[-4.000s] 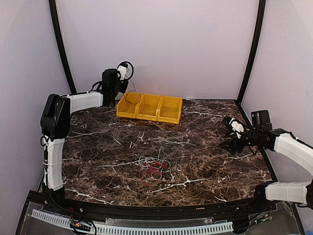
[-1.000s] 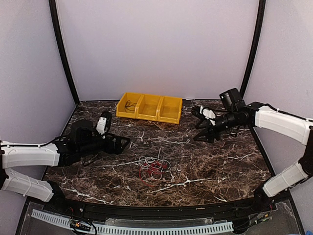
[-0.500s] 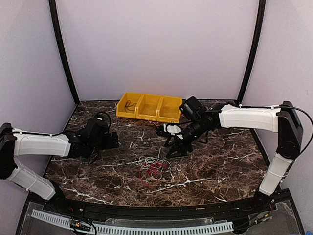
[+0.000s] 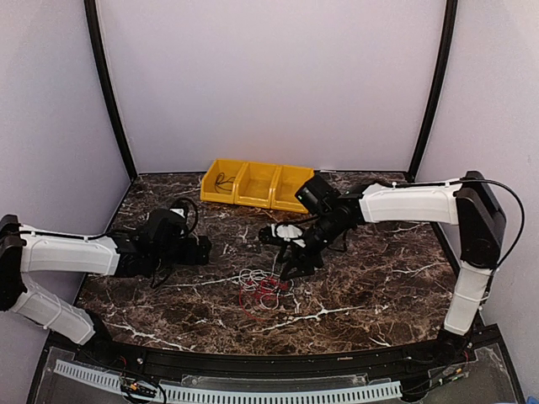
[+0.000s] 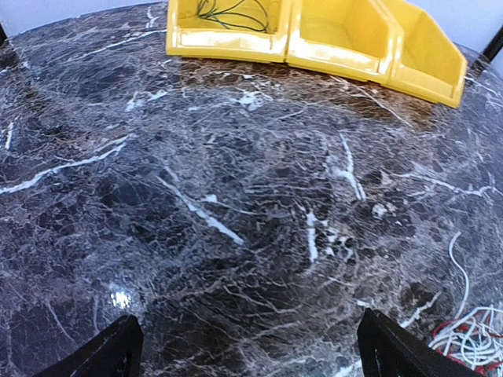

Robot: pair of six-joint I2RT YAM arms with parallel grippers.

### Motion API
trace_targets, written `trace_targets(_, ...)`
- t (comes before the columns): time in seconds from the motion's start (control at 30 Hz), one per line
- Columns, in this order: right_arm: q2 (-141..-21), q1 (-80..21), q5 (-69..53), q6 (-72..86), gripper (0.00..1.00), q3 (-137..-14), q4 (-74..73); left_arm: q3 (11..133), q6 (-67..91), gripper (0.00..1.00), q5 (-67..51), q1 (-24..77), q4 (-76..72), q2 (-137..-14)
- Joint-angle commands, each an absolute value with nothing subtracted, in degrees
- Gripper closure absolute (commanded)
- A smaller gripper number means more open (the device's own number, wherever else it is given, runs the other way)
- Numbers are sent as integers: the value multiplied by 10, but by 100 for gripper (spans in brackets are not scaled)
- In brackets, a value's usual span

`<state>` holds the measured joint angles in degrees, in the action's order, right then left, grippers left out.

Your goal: Untangle the cables

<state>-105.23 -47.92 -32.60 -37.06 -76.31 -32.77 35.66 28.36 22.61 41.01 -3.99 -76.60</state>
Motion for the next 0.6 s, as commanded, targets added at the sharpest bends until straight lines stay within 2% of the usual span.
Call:
trace_targets(0.0,-1068,-486,-337,-370,44,-766,-314,322,259,1,188,420,-101,-715)
trace_targets(0.07,-1077,-488,-342,-369,47,-767,-311,324,246,1,240,432,-81,-705)
trace_targets(0.1,-1082,-490,-343,-368,50,-772,-312,339,254,1,288,440,-24,-704)
trace_targets(0.13,-1089,-491,-345,-367,56,-777,-313,350,278,1,401,452,23,-705)
trace_targets(0.17,-1096,-492,-348,-365,65,-784,-314,373,327,1,483,455,101,-711)
trace_targets(0.23,-1106,-492,-356,-358,83,-798,-320,394,372,1,561,456,179,-728)
trace_targets(0.3,-1113,-492,-359,-354,100,-813,-327,409,431,1,580,457,231,-748)
trace_targets(0.4,-1110,-492,-354,-352,100,-826,-338,400,409,1,540,457,207,-766)
trace_targets(0.47,-1097,-492,-350,-352,100,-827,-343,360,338,1,468,458,66,-743)
trace_targets(0.53,-1080,-492,-346,-350,100,-824,-347,305,295,2,366,459,-60,-689)
trace_targets(0.57,-1071,-492,-343,-349,100,-823,-348,284,272,7,250,460,-111,-666)
